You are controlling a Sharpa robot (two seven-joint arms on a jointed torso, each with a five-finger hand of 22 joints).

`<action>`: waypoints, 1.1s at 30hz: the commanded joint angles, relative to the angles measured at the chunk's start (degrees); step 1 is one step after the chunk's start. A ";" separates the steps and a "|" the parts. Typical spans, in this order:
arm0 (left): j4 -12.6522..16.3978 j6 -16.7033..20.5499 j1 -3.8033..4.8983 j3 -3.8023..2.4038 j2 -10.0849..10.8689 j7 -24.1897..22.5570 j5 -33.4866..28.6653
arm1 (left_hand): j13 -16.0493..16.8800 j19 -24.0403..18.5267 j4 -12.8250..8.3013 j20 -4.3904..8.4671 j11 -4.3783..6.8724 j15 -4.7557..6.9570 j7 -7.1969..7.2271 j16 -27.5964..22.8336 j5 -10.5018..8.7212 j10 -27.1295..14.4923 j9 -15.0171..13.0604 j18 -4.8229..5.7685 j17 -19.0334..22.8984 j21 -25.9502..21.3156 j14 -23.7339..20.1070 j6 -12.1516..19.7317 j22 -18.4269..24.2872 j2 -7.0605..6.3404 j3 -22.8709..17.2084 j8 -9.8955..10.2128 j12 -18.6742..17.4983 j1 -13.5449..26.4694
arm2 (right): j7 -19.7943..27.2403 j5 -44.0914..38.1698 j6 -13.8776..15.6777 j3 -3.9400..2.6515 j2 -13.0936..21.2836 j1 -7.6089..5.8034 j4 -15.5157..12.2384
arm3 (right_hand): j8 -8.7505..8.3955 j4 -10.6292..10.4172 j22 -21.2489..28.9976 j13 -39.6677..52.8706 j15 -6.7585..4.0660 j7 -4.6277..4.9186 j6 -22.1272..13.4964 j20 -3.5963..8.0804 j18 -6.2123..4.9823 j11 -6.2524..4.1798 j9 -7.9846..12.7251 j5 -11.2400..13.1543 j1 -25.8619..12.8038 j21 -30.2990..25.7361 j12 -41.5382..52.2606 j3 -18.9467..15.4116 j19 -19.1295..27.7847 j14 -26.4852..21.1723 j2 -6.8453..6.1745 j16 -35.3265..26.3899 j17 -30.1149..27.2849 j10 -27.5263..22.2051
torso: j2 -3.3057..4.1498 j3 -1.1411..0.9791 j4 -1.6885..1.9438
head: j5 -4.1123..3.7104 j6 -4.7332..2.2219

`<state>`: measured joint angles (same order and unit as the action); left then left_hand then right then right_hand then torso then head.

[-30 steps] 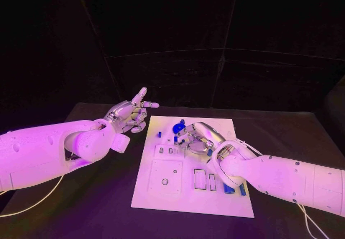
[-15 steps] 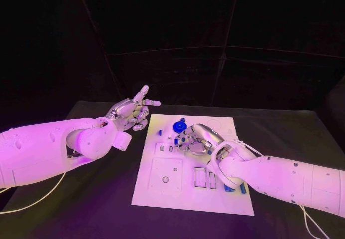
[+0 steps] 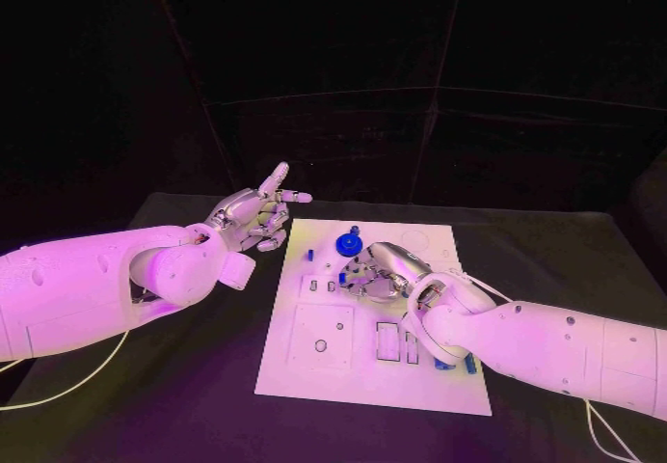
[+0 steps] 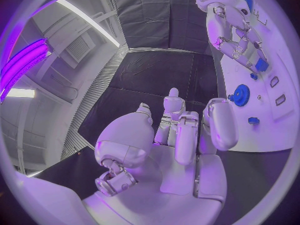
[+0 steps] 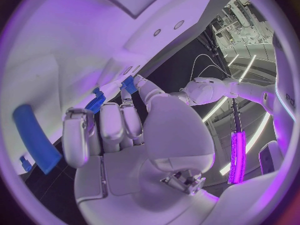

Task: Assemble the parts on the task board

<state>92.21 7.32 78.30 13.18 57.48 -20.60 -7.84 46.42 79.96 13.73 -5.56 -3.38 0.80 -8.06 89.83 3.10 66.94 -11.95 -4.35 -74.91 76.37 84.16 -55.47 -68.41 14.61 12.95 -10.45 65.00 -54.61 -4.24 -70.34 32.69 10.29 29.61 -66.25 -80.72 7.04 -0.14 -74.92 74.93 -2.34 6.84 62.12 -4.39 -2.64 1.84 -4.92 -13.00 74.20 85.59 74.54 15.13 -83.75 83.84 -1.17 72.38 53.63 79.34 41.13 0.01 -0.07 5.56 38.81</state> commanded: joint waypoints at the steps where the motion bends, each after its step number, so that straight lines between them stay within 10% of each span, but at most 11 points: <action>1: -0.02 -0.71 0.09 -0.05 -0.11 -0.38 -0.12 | -0.05 -0.42 -0.26 -0.16 -0.18 -0.41 -0.10 0.17 0.24 -0.39 -0.05 -0.49 -15.09 -0.25 5.84 0.22 0.05 0.01 -0.02 0.31 -0.35 -0.73 | -3.00 -2.94 -1.79 -0.03 -0.05 -0.07 -0.20 | 0.10 0.03 -7.87 0.06 0.03 -0.40 0.93 0.06 0.73 -0.14 -0.07 -0.17 -0.06 0.19 0.03 0.09 -0.19 0.73 0.45 0.26 -0.01 0.12 | 0.00 -0.01 -0.09 | 0.04 0.08; 33: -0.46 -1.50 0.08 -0.04 -0.43 0.51 0.37 | -0.30 -0.45 -0.42 -0.17 -0.19 -0.41 -0.10 0.17 0.23 -0.55 -0.06 -0.50 -15.09 -0.29 5.84 0.23 0.10 -0.03 -0.01 0.32 -0.50 -0.87 | -8.12 -5.73 -4.75 -0.04 0.06 -0.06 -0.60 | 0.08 -0.04 -7.81 0.07 0.01 -0.39 0.96 0.09 0.72 -0.14 -0.08 0.06 -0.14 0.16 0.02 -0.06 -0.13 0.74 0.35 0.28 0.03 0.13 | 0.00 0.00 -0.02 | -0.11 0.62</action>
<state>91.74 6.76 78.30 13.19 57.12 -20.09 -7.75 46.17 79.78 13.74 -5.74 -3.59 0.80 -8.06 89.83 3.10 66.73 -11.94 -4.35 -74.91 76.37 84.16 -55.48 -68.36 14.61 12.95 -10.45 64.77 -55.05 -10.83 -75.58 29.54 10.09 29.52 -66.40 -81.36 6.93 -0.21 -74.91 74.92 -2.35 6.95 62.23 -4.40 -2.64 1.84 -4.93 -12.96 74.10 85.59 74.54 15.04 -83.75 83.84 -1.13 72.38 53.63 79.33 41.13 -0.01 -0.08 5.52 39.39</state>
